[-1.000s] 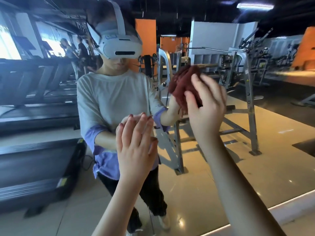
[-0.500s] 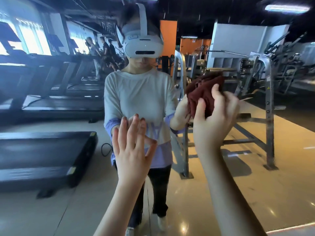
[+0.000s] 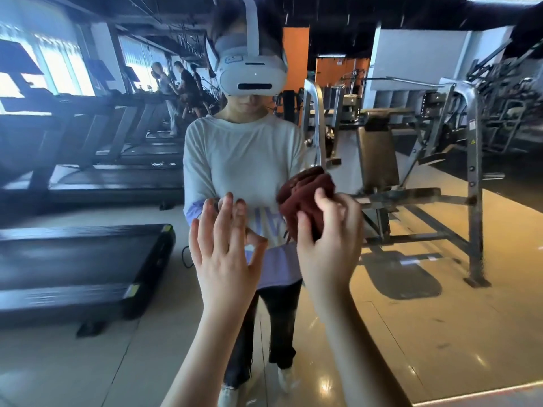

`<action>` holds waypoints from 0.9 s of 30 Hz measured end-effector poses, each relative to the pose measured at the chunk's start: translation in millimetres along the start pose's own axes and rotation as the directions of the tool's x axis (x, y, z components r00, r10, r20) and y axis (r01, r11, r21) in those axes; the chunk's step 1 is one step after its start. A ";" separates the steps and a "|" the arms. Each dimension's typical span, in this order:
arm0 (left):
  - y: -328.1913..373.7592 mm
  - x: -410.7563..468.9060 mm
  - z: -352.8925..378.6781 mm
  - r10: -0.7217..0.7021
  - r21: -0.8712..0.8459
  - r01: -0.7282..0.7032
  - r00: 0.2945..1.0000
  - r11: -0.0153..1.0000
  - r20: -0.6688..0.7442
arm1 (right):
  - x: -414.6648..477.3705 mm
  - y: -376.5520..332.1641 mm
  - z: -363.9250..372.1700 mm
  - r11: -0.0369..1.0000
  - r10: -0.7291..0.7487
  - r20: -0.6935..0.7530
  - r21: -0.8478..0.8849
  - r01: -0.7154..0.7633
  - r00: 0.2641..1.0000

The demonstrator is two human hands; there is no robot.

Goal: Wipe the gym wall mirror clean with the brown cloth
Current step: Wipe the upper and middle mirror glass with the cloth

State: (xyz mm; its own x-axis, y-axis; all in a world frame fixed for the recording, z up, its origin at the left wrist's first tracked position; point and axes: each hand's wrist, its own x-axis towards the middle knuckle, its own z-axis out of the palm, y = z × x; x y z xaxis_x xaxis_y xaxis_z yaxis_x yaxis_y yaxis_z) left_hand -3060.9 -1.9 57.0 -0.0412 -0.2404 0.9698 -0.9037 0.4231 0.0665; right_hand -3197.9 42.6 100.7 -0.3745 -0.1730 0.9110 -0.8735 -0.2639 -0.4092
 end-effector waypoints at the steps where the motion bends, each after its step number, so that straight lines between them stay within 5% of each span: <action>1: -0.6 0.2 -0.1 0.003 0.002 -0.003 1.000 1.000 -0.002 | 0.2 0.3 -0.4 1.000 -0.030 0.023 0.003 0.030 0.999; 8: -1.8 0.0 -1.2 0.013 -0.003 -0.013 1.000 1.000 -0.005 | 23.7 19.7 -16.3 0.962 0.274 -0.105 0.049 -0.270 0.956; 14: 1.1 0.1 -2.4 -0.007 0.011 0.007 1.000 1.000 -0.012 | -7.2 12.2 -12.6 0.995 0.092 0.073 0.038 -0.094 0.993; 20: 5.9 -1.9 -4.4 -0.031 0.029 0.030 0.999 0.999 0.023 | 3.2 36.1 -24.8 0.948 0.318 -0.065 0.057 -0.314 0.946; 25: 7.4 -1.4 -4.0 -0.040 0.002 0.040 0.999 0.999 0.020 | -39.6 13.6 -11.0 0.995 0.087 0.160 0.029 -0.093 0.983; 27: 6.6 -1.5 -4.1 -0.033 -0.001 0.033 0.999 0.999 0.019 | -27.2 25.3 -15.0 0.993 0.107 0.136 0.035 -0.113 0.985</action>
State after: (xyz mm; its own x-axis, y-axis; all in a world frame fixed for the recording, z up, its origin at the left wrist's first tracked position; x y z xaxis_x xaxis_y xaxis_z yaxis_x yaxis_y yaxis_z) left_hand -3065.1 4.9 56.9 -0.0191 -0.2707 0.9625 -0.9041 0.4156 0.0990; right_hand -3214.5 54.9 66.4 -0.4200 -0.3272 0.8465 -0.8143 -0.2759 -0.5107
